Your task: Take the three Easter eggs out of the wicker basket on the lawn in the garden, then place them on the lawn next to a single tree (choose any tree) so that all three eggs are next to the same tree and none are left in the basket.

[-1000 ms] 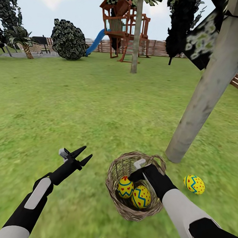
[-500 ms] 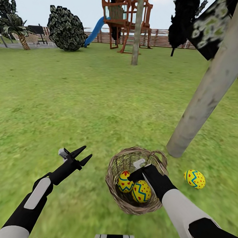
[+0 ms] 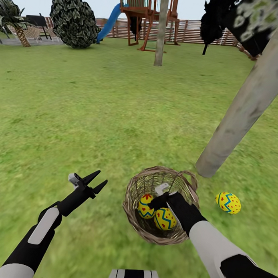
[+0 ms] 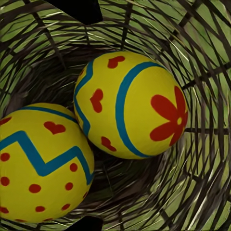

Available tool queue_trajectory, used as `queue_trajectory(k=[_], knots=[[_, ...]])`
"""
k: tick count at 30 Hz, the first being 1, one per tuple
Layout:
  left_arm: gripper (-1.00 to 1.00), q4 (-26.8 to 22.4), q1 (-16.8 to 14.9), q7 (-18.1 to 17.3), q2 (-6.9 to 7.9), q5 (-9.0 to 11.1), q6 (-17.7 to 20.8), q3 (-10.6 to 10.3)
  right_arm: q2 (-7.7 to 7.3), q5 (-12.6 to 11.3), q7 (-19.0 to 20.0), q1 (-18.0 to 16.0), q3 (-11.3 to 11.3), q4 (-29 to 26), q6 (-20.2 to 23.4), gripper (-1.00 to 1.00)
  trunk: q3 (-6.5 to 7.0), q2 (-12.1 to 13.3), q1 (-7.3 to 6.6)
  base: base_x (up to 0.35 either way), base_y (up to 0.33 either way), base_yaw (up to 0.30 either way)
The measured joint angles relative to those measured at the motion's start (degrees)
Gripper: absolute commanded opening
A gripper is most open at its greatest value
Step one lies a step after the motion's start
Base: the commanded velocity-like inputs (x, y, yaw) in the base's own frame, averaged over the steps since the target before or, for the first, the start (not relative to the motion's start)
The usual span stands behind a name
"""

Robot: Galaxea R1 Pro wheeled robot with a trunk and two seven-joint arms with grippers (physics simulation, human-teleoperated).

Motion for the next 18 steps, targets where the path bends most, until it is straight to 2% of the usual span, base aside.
queue_trajectory(k=[18], knots=[[1.00,0.0,0.0,0.0,0.00,0.0,0.0,0.0,0.02,-0.1,-0.1,0.0,-0.1,-0.1,-2.0,1.00,-3.99,-0.2,0.46,0.000,0.000,0.000]])
